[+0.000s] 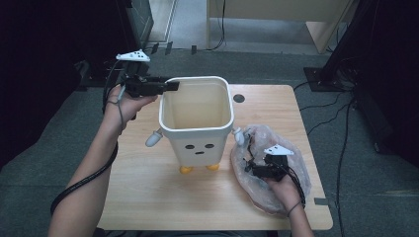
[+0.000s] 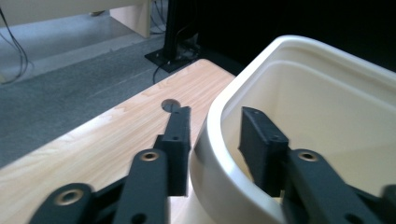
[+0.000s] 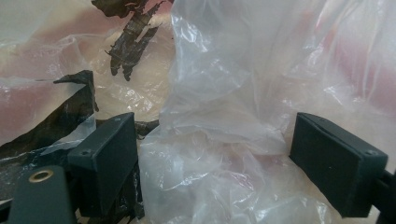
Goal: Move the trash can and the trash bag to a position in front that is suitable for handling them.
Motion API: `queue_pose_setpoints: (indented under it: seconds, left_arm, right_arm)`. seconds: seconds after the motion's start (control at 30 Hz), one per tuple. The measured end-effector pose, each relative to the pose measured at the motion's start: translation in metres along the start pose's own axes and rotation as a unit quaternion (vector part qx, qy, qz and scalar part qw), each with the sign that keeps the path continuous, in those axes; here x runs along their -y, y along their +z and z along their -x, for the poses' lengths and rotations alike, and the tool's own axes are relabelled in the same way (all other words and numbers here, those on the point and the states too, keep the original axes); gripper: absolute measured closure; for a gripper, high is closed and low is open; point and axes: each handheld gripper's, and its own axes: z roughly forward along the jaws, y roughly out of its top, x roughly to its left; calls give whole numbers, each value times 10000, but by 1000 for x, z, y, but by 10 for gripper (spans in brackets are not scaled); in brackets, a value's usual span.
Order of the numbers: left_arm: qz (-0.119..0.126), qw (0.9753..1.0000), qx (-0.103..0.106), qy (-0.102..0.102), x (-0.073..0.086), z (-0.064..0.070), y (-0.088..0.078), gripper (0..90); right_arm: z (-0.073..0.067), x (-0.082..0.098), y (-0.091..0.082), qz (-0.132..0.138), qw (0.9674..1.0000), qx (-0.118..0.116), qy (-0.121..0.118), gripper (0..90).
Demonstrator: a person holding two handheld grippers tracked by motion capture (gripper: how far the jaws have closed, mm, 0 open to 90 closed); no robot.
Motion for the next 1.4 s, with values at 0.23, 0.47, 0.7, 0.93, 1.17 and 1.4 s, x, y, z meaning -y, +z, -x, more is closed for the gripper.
queue_pose_setpoints:
  seconds: [0.23, 0.47, 0.7, 0.93, 1.17, 1.4]
  left_arm:
    - [-78, 9982, -333, 488, -6, 8, -2, 745]
    - [-55, 9998, -92, 149, -16, 7, -12, 745]
    - [-62, 9997, 136, -212, -20, -2, -12, 746]
    - [-19, 9997, 157, -193, -28, 1, -17, 738]
    - [-3, 9997, 171, -187, -37, 4, -22, 745]
    - [118, 9995, 100, -279, -33, -10, -39, 740]
  right_arm:
    - [0, 0, 0, 6, 10000, -2, -13, 147]
    - [0, 0, 1, 12, 10000, 5, -17, 147]
    - [0, 0, 1, 9, 10000, 6, -14, 147]
    - [0, -1, 1, 9, 10000, 4, -14, 147]
    - [0, -1, 1, 5, 10000, 1, -11, 147]
    - [-1, -1, 1, 6, 10000, -3, -11, 147]
